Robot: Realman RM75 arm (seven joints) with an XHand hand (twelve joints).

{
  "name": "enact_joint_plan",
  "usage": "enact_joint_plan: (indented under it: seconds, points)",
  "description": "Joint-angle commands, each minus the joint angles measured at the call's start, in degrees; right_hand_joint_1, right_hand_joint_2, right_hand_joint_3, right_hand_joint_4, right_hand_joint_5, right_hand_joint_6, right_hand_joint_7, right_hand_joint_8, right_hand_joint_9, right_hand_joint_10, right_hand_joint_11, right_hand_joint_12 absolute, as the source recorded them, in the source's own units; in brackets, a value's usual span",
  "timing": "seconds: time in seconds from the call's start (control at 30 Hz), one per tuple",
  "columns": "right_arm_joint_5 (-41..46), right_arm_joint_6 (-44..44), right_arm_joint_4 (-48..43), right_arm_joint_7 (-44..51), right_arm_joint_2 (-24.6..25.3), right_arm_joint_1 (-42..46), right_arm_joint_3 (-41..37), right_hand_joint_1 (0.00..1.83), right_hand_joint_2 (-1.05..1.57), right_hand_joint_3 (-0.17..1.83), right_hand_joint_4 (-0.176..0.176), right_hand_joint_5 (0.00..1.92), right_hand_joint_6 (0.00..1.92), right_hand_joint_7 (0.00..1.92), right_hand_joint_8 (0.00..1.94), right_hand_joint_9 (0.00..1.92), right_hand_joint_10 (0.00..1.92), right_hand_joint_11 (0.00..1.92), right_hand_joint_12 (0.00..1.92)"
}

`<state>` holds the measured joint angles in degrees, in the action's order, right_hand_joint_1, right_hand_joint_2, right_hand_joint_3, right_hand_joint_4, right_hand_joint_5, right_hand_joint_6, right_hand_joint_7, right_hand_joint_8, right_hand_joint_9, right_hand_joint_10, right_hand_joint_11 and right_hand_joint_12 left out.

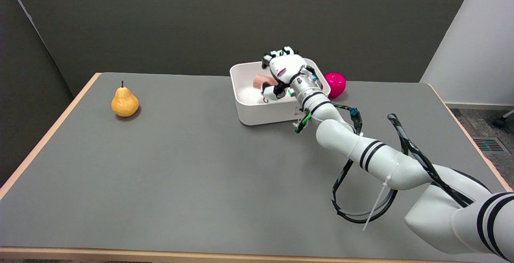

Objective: Place the wooden cylinder in the box.

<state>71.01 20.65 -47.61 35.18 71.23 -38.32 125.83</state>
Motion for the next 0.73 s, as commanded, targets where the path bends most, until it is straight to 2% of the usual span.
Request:
enact_joint_plan:
  seconds: [0.03, 0.07, 0.1, 0.17, 0.23, 0.37, 0.43, 0.5, 0.57, 0.73]
  points:
    - [0.33, -1.39, -8.86, -0.24, -3.22, 1.41, -2.17, 0.45, 0.71, 0.99, 0.005, 0.15, 0.36, 0.21, 0.39, 0.21, 0.75, 0.02, 1.55]
    - [0.44, -1.55, -9.27, -0.24, -3.51, 1.74, -2.53, 0.38, 0.68, 0.99, 0.018, 0.1, 0.28, 0.13, 0.21, 0.09, 0.63, 0.06, 1.3]
    - [0.44, -1.55, -9.63, -0.24, -3.69, 1.95, -2.69, 0.35, 0.68, 0.98, 0.023, 0.08, 0.27, 0.08, 0.18, 0.05, 0.58, 0.06, 1.22]
    - [0.44, -1.53, -10.96, -0.26, -4.29, 2.82, -3.61, 0.34, 0.69, 0.93, 0.03, 0.04, 0.29, 0.01, 0.21, 0.01, 0.52, 0.03, 1.16]
    - [0.41, -1.11, -12.88, -0.38, -4.92, 3.7, -4.54, 0.29, 0.63, 0.93, 0.042, 0.02, 0.18, 0.0, 0.0, 0.0, 0.26, 0.0, 1.02]
    - [0.25, 2.84, -21.1, -2.32, -7.72, 8.0, -6.82, 0.28, 0.62, 0.94, 0.033, 0.0, 0.12, 0.0, 0.0, 0.0, 0.13, 0.0, 0.92]
    - [-0.12, 8.06, -28.36, -6.75, -10.68, 12.35, -8.05, 0.29, 0.62, 0.95, 0.026, 0.0, 0.11, 0.0, 0.0, 0.0, 0.17, 0.0, 0.89]
    - [-0.17, 13.62, -34.53, -11.49, -13.87, 16.72, -9.07, 0.26, 0.62, 0.94, 0.038, 0.0, 0.15, 0.0, 0.0, 0.0, 0.25, 0.0, 0.92]
    - [-0.66, 19.74, -40.35, -15.86, -16.44, 21.22, -10.17, 0.23, 0.63, 0.98, 0.046, 0.03, 0.22, 0.02, 0.15, 0.01, 0.45, 0.0, 0.98]
    - [-2.39, 36.07, -51.29, -21.74, -22.38, 34.18, -13.99, 0.25, 0.66, 0.97, 0.05, 0.05, 0.25, 0.07, 0.19, 0.06, 0.49, 0.0, 1.03]
